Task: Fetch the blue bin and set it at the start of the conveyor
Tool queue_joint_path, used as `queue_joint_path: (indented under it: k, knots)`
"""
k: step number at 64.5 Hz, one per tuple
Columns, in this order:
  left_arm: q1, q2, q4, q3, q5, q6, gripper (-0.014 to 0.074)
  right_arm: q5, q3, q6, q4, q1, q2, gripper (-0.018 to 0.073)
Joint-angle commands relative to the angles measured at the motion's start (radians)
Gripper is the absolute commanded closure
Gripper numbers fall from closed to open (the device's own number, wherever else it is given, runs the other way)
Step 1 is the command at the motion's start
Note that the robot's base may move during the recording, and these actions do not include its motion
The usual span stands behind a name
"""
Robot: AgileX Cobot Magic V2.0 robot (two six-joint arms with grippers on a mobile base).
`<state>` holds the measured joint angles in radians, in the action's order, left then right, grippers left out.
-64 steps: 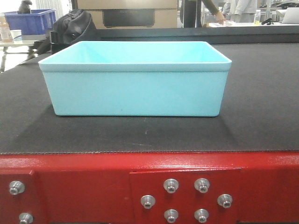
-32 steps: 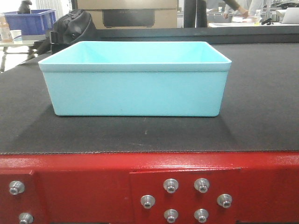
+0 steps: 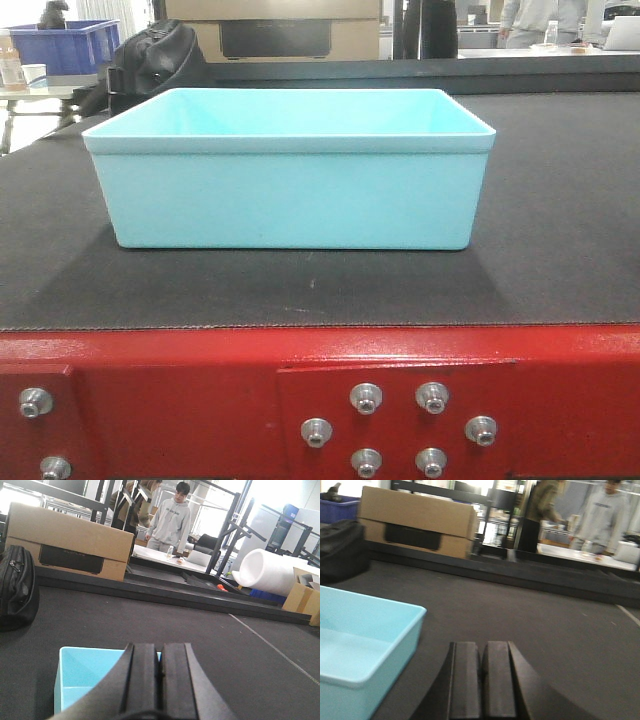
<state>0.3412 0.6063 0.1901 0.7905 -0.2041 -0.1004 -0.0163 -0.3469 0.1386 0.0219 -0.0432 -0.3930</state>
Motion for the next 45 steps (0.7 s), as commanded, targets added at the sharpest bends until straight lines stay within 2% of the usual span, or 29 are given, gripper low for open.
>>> queue_joint_path:
  k: [1, 10, 23, 45]
  knots:
    - [0.007, -0.004, 0.000, -0.001, 0.020, 0.004, 0.0707, 0.016, 0.082, -0.009, 0.006, -0.041, 0.077, 0.0724]
    - [0.007, -0.004, 0.000, -0.001, 0.020, 0.004, 0.0707, 0.003, 0.216, -0.071, -0.001, -0.069, 0.217, 0.0724]
    - [0.007, -0.004, 0.000, -0.001, 0.020, 0.004, 0.0707, -0.017, 0.336, -0.071, -0.041, -0.069, 0.393, 0.0724]
    - [0.007, -0.004, 0.000, -0.001, 0.017, 0.004, 0.0707, -0.012, 0.347, -0.073, -0.041, -0.062, 0.393, 0.0724]
